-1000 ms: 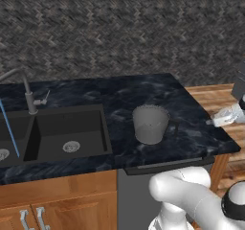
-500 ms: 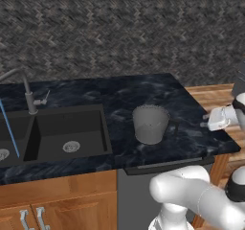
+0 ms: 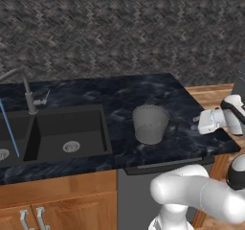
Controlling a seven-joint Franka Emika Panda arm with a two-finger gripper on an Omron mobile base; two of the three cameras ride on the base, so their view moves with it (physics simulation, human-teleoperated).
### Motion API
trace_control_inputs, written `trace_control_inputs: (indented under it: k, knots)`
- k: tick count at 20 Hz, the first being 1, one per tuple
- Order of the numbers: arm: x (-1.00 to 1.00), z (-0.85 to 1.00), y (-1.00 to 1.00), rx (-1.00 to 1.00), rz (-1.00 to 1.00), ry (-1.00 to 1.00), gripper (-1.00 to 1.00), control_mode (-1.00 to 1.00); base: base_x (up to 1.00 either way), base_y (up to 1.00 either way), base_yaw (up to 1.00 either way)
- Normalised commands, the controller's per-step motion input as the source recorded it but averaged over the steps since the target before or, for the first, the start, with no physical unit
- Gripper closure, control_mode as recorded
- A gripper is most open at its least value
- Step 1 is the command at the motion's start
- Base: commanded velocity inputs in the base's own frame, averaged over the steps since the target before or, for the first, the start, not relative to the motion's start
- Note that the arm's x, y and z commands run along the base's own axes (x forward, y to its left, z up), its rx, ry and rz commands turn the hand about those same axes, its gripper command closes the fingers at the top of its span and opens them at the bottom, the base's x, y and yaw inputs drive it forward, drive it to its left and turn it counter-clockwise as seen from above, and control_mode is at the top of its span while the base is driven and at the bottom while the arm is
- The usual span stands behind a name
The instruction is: Turn on the sink faucet and place the jug under the water for a few seconds to fill it up.
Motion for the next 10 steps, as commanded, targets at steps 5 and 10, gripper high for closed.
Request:
trace_control_inputs:
  k: [5, 10]
  knots:
    - [0.27, -0.13, 0.24, 0.00, 0.07, 0.00, -1.00, -1.00, 0.00, 0.00, 0.00]
    - [0.24, -0.08, 0.25, 0.00, 0.04, 0.00, -1.00, -1.00, 0.00, 0.00, 0.00]
